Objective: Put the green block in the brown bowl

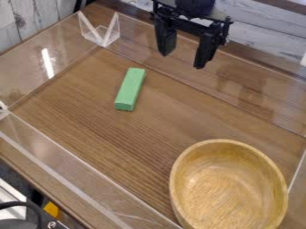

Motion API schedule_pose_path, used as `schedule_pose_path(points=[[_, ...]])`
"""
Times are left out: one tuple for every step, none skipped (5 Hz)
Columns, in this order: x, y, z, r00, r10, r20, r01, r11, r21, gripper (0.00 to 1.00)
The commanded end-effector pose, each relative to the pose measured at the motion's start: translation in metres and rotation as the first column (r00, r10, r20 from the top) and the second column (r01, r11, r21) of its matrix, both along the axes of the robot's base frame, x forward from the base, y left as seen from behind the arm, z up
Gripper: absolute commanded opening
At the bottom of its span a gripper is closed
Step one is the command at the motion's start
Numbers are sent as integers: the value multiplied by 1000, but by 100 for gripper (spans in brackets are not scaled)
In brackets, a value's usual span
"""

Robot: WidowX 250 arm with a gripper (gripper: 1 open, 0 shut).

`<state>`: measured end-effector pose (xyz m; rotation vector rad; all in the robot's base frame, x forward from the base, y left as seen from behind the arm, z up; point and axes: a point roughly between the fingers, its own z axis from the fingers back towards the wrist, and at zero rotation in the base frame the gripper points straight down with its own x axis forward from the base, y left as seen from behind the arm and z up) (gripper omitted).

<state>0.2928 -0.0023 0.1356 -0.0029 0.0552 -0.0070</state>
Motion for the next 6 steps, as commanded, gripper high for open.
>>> schedule_pose_path(points=[[-2, 2, -5, 1000, 5, -16, -5, 1000, 3, 100], [-9, 24, -13, 999, 23, -24, -23, 1000, 17, 100], [-17, 50, -17, 999, 48, -12, -47, 998, 33, 100], [-21, 73, -24, 997, 72, -9, -72, 996, 46, 100], [-20, 87, -33, 996, 91, -14, -90, 994, 56, 100], [-19, 88, -41, 994, 107, -29, -105, 993, 60, 100]])
